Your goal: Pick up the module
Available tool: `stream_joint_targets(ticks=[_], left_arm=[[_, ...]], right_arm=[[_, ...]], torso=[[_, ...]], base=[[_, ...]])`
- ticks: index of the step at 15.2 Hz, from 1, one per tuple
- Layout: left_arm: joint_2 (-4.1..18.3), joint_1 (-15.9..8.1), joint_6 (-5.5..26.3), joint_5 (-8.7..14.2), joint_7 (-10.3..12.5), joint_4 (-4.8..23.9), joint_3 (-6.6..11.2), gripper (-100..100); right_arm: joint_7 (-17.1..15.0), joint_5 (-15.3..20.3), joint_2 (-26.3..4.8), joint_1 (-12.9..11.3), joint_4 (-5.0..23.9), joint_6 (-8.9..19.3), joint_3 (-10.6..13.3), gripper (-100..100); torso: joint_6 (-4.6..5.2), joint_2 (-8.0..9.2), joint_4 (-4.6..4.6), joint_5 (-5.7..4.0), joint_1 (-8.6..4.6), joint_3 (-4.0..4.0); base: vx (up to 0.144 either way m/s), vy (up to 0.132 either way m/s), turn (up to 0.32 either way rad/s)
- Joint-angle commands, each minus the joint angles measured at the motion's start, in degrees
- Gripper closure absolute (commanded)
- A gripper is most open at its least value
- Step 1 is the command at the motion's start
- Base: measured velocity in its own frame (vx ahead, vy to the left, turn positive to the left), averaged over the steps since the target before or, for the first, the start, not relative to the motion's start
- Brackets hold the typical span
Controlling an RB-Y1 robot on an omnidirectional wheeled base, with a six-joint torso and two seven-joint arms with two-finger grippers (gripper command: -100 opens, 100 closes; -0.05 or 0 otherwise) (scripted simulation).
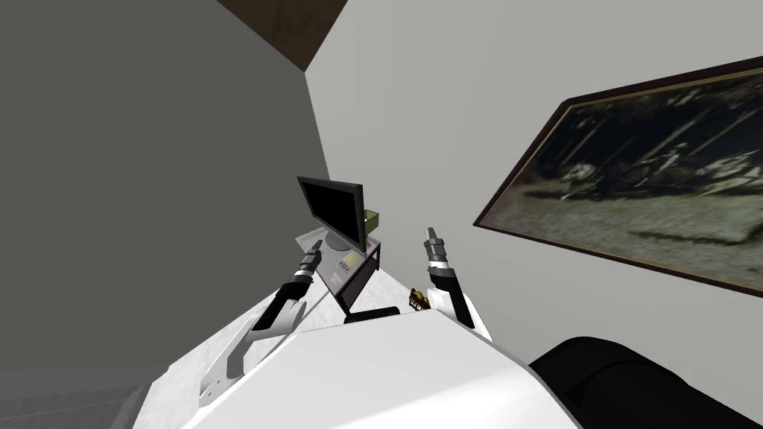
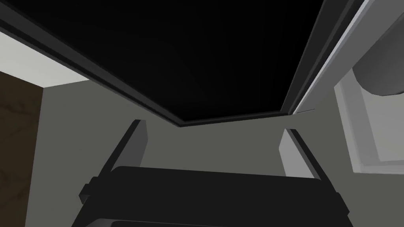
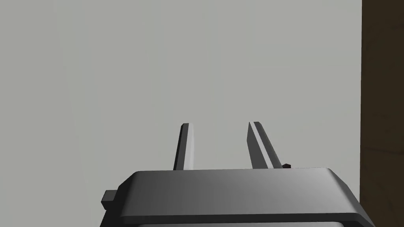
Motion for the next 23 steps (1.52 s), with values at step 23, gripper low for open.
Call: stream_joint_targets(ticks=[23], left_arm=[[5.1,-6.0,26.0,9.3,-6.0,19.1,4.78,-100]], right_arm=[[0.0,0.0,0.0,0.0,0.0,0.0,0.0,0]], torso=[[0.00,0.03,0.01,-0.01,-0.02,0.02]], base=[[0.028,0.011,-0.163]])
